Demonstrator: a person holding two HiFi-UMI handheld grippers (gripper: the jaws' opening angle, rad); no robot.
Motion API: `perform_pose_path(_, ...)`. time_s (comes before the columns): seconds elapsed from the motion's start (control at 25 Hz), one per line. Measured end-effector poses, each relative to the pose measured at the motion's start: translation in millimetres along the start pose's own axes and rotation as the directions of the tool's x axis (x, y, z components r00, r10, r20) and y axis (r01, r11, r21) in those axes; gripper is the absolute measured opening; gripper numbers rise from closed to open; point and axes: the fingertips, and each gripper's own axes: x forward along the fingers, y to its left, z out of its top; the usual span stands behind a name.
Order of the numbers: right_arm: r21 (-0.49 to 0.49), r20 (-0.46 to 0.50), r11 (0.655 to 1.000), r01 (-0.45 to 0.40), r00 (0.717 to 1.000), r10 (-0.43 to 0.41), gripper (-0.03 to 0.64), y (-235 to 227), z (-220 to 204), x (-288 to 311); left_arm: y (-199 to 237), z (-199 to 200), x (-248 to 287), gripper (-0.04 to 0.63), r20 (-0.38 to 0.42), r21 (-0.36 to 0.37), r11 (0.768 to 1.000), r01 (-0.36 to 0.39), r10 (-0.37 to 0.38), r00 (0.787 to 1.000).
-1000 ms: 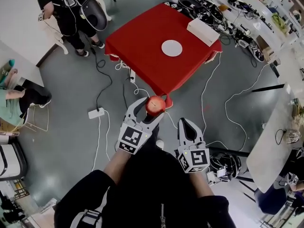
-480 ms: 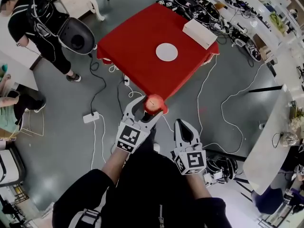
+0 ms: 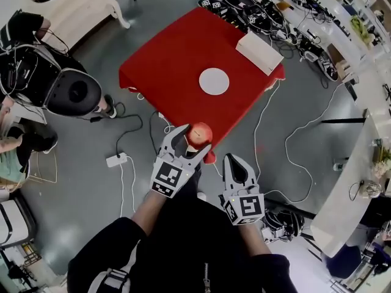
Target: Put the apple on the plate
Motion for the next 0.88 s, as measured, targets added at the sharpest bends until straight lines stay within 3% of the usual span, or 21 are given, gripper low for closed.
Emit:
perform_pose_path(0.44, -0.001, -0.011, 1.0, 0.018, 1.0, -0.018, 0.012, -28.4, 48.4, 101.6, 80.6, 31.2, 68.7, 0.311, -0.005, 0.005, 0.999, 0.054, -0.054, 0.999)
perform_pose_path(0.88, -0.035, -0.013, 0.999, 0.034, 0.999, -0.035, 0.012, -34.2, 73.1, 162.7, 140.6, 41.1, 98.7, 0.311, 0.014, -0.006, 0.997, 0.075, -0.075, 0.997)
